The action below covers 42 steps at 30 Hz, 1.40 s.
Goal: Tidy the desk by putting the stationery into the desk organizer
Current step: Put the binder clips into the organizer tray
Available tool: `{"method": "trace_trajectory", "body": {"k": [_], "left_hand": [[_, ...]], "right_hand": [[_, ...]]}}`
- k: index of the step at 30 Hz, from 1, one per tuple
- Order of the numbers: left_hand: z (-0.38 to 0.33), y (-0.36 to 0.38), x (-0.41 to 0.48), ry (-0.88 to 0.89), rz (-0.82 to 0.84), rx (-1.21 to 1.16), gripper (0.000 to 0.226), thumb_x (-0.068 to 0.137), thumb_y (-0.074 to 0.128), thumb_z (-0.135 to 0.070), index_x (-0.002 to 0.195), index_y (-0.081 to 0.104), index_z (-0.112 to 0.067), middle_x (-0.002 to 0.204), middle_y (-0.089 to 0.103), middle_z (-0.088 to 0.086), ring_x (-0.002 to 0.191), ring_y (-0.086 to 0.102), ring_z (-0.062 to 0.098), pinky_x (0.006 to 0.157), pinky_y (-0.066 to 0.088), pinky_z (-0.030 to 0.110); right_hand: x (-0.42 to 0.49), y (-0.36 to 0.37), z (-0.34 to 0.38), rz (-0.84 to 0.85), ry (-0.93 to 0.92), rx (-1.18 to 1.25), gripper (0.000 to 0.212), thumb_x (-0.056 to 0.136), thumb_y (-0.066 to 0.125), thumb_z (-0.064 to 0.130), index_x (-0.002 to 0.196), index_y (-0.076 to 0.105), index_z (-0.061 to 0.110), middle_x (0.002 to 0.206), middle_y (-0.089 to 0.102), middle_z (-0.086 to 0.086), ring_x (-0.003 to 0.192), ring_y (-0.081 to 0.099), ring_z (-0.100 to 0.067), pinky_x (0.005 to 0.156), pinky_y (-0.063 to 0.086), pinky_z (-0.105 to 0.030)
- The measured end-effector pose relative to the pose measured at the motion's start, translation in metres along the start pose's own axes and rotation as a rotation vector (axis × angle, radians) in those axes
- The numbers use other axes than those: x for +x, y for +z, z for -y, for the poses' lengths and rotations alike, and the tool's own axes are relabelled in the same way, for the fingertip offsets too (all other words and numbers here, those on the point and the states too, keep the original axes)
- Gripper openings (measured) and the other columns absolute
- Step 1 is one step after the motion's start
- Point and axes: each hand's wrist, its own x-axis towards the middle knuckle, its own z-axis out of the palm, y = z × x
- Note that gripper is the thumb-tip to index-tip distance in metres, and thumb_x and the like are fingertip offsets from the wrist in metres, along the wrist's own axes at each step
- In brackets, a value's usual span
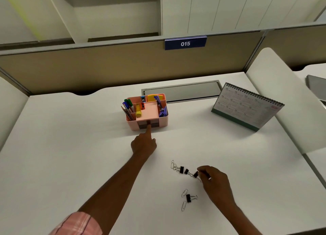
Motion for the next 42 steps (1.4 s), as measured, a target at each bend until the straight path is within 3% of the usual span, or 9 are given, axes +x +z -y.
{"method": "trace_trajectory", "body": {"k": [10,15,18,24,27,42], "left_hand": [[0.005,-0.005,-0.018,-0.01,0.023,0.003,0.072,0.103,0.058,-0.037,0.164,0.02,-0.035,0.1,0.069,0.0,0.079,0.061,0.014,0.066,0.051,0.027],[0.01,0.004,-0.032,-0.005,0.026,0.005,0.073,0.103,0.057,-0.039,0.164,0.017,-0.038,0.092,0.069,-0.001,0.082,0.069,0.017,0.07,0.058,0.029],[0.013,0.008,-0.037,-0.014,0.025,-0.021,0.073,0.103,0.056,-0.034,0.164,0.016,-0.04,0.078,0.06,-0.005,0.073,0.064,0.014,0.061,0.05,0.026],[0.017,0.012,-0.046,0.003,-0.005,-0.006,0.071,0.102,0.053,-0.031,0.163,0.019,-0.041,0.097,0.071,0.001,0.087,0.07,0.021,0.072,0.056,0.03],[0.017,0.014,-0.052,0.016,-0.017,0.0,0.07,0.101,0.052,-0.031,0.163,0.02,-0.041,0.103,0.072,0.003,0.093,0.071,0.023,0.071,0.051,0.03],[0.019,0.02,-0.064,0.024,-0.009,0.019,0.077,0.102,0.056,-0.035,0.165,0.012,-0.038,0.084,0.062,-0.003,0.073,0.063,0.015,0.065,0.053,0.027]], "right_hand": [[-0.013,-0.011,-0.017,-0.038,0.04,0.003,0.02,0.093,0.072,0.018,0.101,0.075,0.036,0.094,0.071,0.026,0.084,0.066,0.003,0.077,0.058,-0.03],[-0.022,-0.011,-0.02,-0.028,0.055,-0.008,0.022,0.092,0.072,0.018,0.099,0.075,0.038,0.091,0.07,0.029,0.087,0.065,0.006,0.074,0.052,-0.02],[-0.028,-0.01,-0.018,-0.018,0.065,-0.004,0.02,0.092,0.072,0.02,0.097,0.074,0.04,0.089,0.069,0.032,0.087,0.065,0.007,0.072,0.051,-0.018],[-0.037,-0.008,-0.017,-0.007,0.047,-0.006,0.021,0.091,0.074,0.018,0.095,0.074,0.039,0.088,0.07,0.029,0.084,0.066,0.004,0.073,0.055,-0.023],[-0.039,-0.007,-0.015,0.005,0.042,-0.003,0.02,0.092,0.074,0.017,0.097,0.075,0.037,0.091,0.07,0.028,0.085,0.066,0.004,0.075,0.056,-0.024],[-0.055,0.006,-0.01,0.084,-0.004,-0.025,0.024,0.09,0.076,0.014,0.099,0.075,0.036,0.091,0.07,0.027,0.087,0.066,0.004,0.077,0.055,-0.021]]}}
